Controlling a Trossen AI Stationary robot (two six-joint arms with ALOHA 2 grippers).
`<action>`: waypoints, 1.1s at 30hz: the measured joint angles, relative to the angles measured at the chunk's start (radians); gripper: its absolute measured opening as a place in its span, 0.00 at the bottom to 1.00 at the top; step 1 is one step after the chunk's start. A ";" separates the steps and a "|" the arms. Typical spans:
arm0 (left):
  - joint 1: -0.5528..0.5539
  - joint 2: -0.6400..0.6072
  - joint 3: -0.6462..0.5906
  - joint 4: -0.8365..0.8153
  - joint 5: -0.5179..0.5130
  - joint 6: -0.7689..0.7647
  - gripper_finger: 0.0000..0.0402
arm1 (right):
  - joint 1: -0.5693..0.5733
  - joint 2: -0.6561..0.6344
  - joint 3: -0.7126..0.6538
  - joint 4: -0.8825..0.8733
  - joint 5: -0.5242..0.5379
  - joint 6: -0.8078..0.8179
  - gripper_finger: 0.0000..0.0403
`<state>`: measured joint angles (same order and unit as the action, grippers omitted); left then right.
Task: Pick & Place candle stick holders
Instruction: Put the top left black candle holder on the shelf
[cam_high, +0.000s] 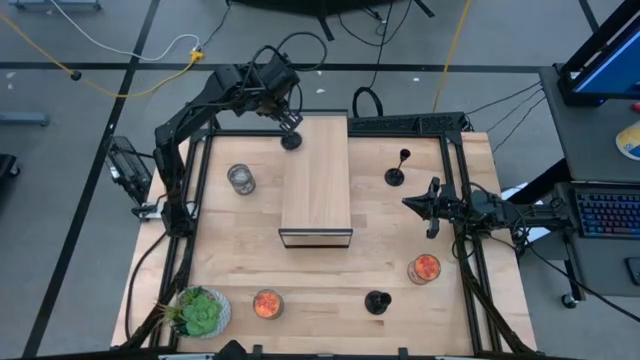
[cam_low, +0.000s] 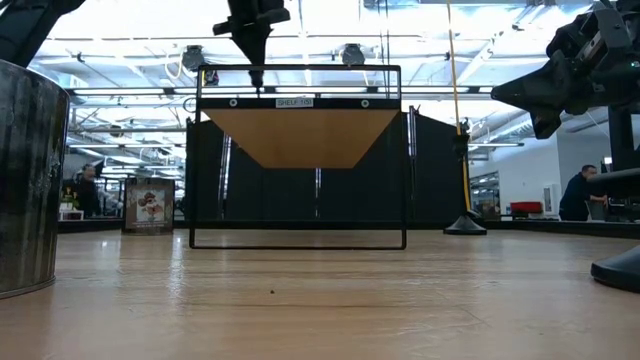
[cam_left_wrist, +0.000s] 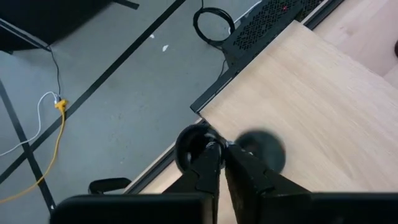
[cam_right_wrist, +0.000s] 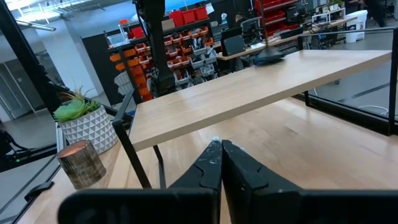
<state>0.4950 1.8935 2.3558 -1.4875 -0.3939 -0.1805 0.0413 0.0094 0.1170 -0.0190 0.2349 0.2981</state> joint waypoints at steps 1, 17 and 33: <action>0.000 0.000 0.000 0.002 0.000 0.004 0.11 | 0.000 0.000 0.000 0.000 0.000 0.000 0.00; -0.066 -0.025 0.000 -0.077 0.032 -0.057 0.17 | 0.000 0.000 0.000 0.000 0.000 0.005 0.00; -0.039 -0.070 0.000 -0.083 -0.003 -0.104 0.03 | 0.000 0.000 0.000 0.000 0.003 0.000 0.00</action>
<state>0.4556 1.8234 2.3554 -1.5707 -0.3973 -0.2850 0.0414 0.0097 0.1173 -0.0189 0.2378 0.2985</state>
